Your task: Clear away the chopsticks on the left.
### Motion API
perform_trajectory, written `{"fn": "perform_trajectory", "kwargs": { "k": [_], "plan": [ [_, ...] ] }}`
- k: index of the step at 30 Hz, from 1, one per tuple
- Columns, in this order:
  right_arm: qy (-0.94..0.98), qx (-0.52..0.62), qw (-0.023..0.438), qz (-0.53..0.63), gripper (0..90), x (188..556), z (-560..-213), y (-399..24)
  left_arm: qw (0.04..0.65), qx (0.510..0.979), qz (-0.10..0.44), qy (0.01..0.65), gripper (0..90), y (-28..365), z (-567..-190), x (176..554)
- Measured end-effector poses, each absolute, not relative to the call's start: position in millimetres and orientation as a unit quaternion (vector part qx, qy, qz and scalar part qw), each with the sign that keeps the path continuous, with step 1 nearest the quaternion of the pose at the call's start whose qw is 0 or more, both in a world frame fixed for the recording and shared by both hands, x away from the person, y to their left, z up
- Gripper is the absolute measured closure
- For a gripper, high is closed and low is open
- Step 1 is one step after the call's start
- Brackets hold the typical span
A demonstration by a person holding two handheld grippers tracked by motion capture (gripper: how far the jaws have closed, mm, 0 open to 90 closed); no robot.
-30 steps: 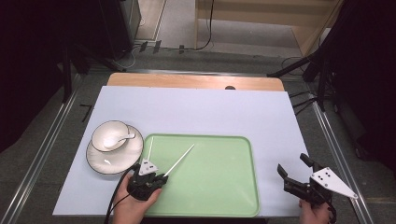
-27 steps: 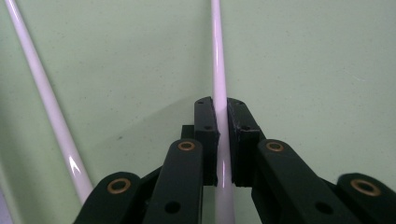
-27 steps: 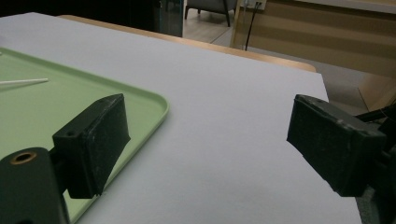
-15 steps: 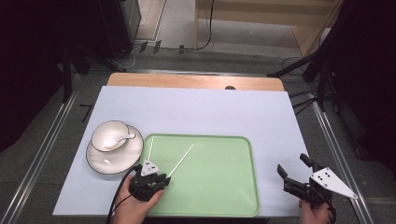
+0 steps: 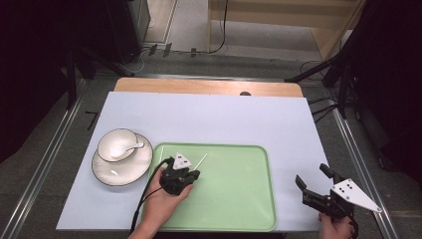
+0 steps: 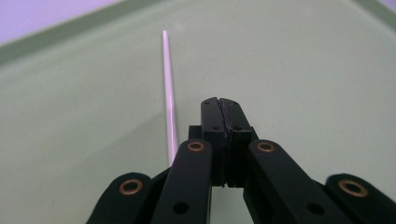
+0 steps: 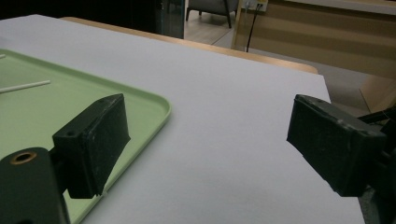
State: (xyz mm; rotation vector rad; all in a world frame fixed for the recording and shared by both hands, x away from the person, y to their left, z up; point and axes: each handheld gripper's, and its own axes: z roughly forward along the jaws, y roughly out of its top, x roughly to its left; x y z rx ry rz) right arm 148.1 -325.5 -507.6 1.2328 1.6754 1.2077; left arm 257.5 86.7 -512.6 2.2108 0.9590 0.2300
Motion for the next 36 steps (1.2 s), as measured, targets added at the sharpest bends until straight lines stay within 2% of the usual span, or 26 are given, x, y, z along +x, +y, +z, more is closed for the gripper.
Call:
{"fn": "perform_trajectory", "kwargs": {
  "k": [7,23,36],
  "plan": [
    [0.652,0.478,0.353,0.470,12.8,150,-510,-326,0.340,0.853,0.103,0.383,90.0,83,-520,266],
    [0.656,0.476,0.353,0.468,12.9,152,-511,-324,0.337,0.805,0.126,0.471,90.0,134,-519,275],
    [0.655,0.476,0.352,0.469,12.9,152,-511,-325,0.340,0.802,0.129,0.473,90.0,141,-519,276]
  ]
}}
